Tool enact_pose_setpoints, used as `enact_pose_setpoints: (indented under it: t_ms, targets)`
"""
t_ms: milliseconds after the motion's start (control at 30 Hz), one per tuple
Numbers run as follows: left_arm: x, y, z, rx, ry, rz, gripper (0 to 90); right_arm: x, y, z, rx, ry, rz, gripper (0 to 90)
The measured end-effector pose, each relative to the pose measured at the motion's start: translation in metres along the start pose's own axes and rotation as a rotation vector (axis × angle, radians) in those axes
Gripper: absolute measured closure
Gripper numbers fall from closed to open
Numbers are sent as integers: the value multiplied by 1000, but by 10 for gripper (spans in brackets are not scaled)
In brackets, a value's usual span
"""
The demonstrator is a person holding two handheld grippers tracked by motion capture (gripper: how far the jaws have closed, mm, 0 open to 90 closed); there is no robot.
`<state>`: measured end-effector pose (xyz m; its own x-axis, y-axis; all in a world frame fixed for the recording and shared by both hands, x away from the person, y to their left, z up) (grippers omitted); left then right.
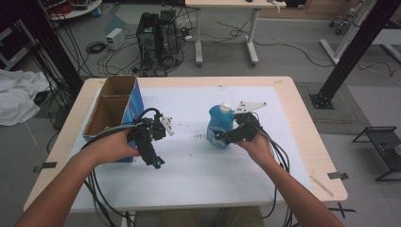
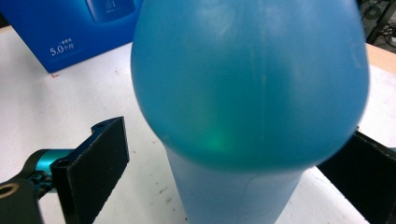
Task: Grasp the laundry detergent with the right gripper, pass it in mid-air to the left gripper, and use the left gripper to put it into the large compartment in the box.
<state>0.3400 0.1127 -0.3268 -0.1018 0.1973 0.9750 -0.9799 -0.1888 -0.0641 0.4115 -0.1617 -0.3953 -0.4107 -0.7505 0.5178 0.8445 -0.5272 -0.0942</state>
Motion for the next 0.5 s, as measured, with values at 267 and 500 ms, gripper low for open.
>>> enact_pose_setpoints:
  t_ms: [267,500]
  targets:
    - [0,0,0,5,3,0,138,-2,-1,0,11,17,-7,41]
    - [0,1,0,7,6,-3,138,-6,-1,-4,6,44,-21,78]
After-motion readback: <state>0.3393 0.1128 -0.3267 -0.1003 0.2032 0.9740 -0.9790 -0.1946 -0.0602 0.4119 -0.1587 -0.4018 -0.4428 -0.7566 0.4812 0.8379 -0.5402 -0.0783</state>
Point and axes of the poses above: each handheld gripper's, and its own axes: x roughly backward along the jaws, z roughly out of its top, y roughly to its right, the point moved 3 cm from there along -x, roughly forward along the jaws, and after that the axes turned 4 degrees about z, right-handed, at the moved point
